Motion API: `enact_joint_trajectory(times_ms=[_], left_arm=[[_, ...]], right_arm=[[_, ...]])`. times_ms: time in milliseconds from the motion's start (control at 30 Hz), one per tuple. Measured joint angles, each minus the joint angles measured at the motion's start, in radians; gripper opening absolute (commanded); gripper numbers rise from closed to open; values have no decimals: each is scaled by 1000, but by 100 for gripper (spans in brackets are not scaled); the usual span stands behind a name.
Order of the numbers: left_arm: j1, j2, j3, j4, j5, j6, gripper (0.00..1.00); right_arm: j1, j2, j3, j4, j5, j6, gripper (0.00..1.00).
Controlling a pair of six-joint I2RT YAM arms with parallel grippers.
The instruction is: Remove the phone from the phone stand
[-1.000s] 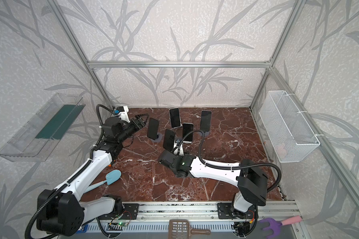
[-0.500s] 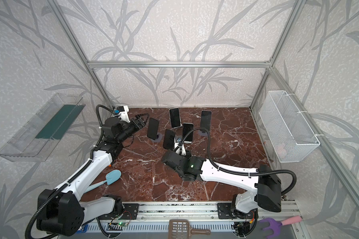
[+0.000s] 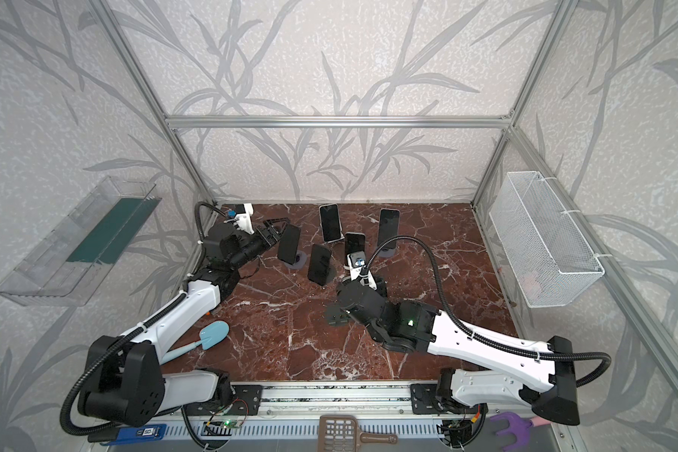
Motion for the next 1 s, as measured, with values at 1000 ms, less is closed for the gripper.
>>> enact_joint_trajectory(times_ms=[1000], left_arm=[[-152, -77, -11, -16, -53, 65, 76]], right_arm=[[-581, -219, 18, -94, -180, -291, 61]])
